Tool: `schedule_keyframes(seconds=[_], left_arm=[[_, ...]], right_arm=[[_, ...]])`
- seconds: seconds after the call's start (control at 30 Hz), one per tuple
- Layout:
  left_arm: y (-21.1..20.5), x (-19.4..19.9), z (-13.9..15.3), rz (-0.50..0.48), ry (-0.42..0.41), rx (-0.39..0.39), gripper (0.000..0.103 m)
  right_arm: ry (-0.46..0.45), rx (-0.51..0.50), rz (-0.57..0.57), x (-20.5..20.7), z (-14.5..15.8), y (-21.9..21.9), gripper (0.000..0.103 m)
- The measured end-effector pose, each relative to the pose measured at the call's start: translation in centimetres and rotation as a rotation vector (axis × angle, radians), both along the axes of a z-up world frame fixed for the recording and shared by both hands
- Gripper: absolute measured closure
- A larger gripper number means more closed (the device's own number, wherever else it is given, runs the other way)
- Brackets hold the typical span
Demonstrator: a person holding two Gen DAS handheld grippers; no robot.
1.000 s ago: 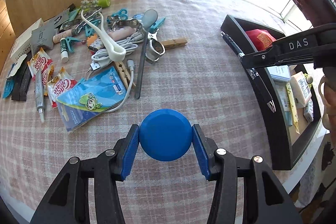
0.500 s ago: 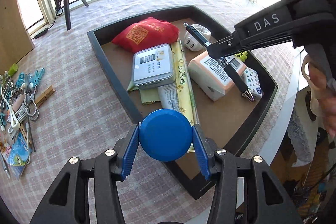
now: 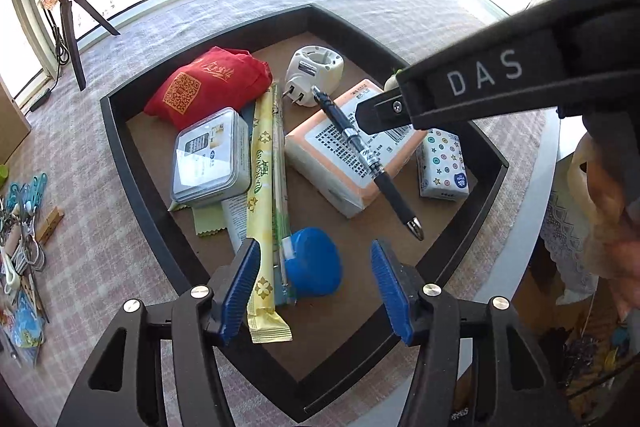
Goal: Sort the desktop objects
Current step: 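Carry the blue cap and black pen into the tray and open both tools, then move both tools back over the remaining pile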
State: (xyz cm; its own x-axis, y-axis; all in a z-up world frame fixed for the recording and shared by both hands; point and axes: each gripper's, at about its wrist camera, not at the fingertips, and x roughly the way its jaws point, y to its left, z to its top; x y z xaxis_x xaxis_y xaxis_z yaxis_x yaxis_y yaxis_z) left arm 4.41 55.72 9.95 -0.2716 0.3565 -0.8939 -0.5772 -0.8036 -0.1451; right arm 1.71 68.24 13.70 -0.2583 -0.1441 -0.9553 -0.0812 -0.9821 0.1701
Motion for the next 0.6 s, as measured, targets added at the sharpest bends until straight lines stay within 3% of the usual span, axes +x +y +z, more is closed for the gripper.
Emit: schedule_keyframes(seconds=[0.27,0.6], left_arm=[[-5.3,-1.4,0.8,0.109,0.010,0.011,0.050],[-17.7,-3.2,1.8,0.325,0.035,-0.006,0.050]], right_arm=[[0.037,0.022,0.068,-1.1,1.0,-3.2,0.085],[0.087,-0.023,0.207,-4.7,2.8,-12.3,0.085]])
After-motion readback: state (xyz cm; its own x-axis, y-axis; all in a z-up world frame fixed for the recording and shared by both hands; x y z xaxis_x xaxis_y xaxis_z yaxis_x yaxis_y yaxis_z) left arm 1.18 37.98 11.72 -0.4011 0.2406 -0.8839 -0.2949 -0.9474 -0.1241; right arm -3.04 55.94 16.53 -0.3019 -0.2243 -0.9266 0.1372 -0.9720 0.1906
